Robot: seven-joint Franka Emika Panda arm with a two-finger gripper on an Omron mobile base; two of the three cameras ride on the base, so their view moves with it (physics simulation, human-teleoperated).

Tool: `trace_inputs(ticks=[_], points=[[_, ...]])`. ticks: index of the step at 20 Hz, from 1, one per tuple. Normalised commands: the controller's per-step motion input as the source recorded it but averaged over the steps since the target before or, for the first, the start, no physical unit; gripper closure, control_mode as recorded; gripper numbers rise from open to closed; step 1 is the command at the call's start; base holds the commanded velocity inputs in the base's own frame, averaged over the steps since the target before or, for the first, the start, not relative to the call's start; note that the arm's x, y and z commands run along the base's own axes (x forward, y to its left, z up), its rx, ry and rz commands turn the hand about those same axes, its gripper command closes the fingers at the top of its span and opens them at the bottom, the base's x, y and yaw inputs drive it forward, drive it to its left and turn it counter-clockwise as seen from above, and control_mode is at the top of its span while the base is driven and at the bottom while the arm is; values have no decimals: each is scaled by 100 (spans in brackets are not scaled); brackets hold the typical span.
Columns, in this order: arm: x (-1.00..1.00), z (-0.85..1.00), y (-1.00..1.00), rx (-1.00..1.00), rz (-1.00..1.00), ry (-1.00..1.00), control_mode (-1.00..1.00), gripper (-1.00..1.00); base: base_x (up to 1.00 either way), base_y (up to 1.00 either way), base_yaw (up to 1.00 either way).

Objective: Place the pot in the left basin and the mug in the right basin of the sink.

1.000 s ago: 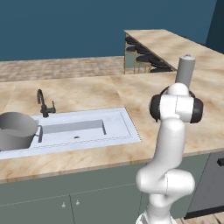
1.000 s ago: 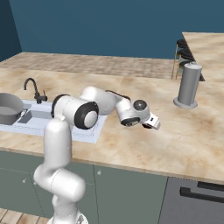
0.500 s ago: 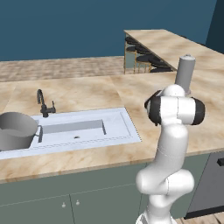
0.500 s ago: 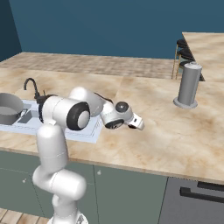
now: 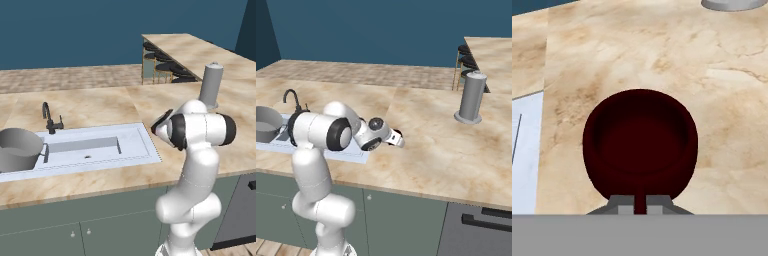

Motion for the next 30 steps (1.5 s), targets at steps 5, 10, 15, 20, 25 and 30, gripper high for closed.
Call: trace_inputs(ticks=[5, 10, 15, 20, 25, 30], points=[[0, 8, 58, 0, 2, 0, -100, 100, 0, 0, 0], [0, 14, 45, 0, 2, 0, -100, 100, 0, 0, 0], [1, 29, 33, 2, 1, 0, -100, 100, 0, 0, 0], [1, 46, 38, 5, 2, 0, -100, 100, 0, 0, 0], [1, 42, 40, 5, 0, 0, -100, 100, 0, 0, 0], [10, 13, 48, 1, 0, 5, -100, 100, 0, 0, 0]])
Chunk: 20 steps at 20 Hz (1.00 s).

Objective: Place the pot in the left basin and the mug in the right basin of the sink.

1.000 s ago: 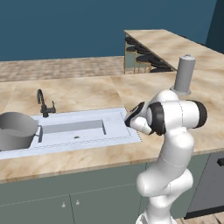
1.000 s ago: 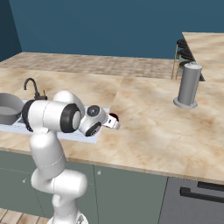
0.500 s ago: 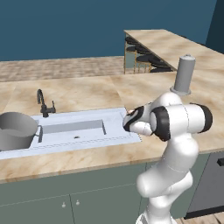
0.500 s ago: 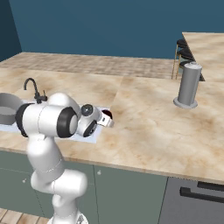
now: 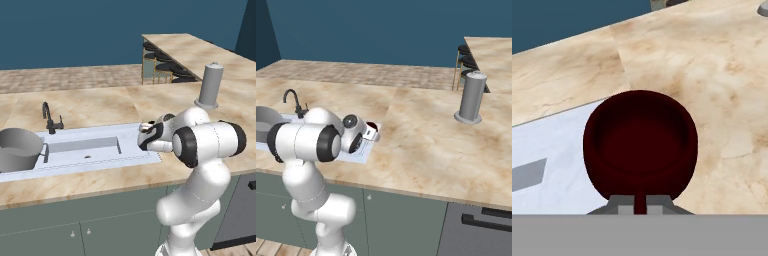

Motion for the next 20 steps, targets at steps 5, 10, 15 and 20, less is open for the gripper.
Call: trace_inputs(ticks=[5, 10, 15, 20], points=[[4, 3, 54, 0, 0, 10, -100, 100, 0, 0, 0], [0, 0, 53, 0, 0, 11, -100, 100, 0, 0, 0], [3, 13, 41, 0, 0, 6, -100, 100, 0, 0, 0], [19, 11, 36, 0, 0, 3, -100, 100, 0, 0, 0]])
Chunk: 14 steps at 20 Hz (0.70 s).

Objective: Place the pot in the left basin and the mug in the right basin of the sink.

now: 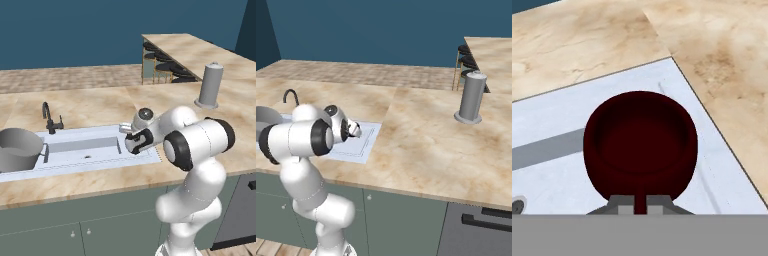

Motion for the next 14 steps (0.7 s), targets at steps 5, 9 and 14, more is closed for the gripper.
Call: trace_inputs(ticks=[5, 9, 14], points=[[24, 0, 48, 0, 2, 4, -100, 100, 0, 0, 0], [18, -5, 53, 0, 2, 7, -100, 100, 0, 0, 0], [8, -9, 54, 0, 2, 6, -100, 100, 0, 0, 0]])
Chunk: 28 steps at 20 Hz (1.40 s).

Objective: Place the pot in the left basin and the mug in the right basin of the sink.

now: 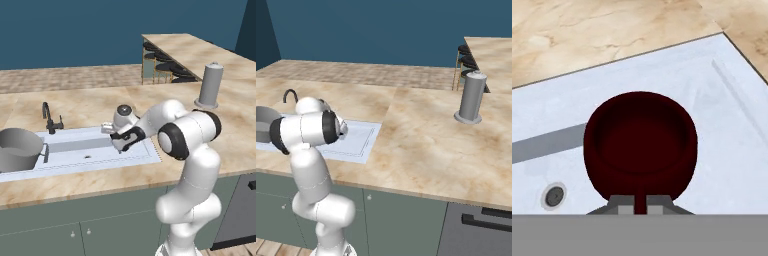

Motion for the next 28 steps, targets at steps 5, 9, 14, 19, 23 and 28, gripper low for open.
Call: trace_inputs(ticks=[5, 9, 14, 19, 23, 28], points=[[0, -7, 43, 0, 1, 1, -100, 100, 0, 0, 0], [0, -17, 27, 0, 0, 2, -100, 100, 0, 0, 0], [0, -40, 23, 0, 0, 4, -100, 100, 0, 0, 0], [4, -40, 20, 0, 0, 3, -100, 100, 0, 0, 0], [10, -26, 14, -3, 0, 0, -100, 100, 0, 0, 0], [12, -19, 12, -5, 0, 0, -100, 100, 0, 0, 0]])
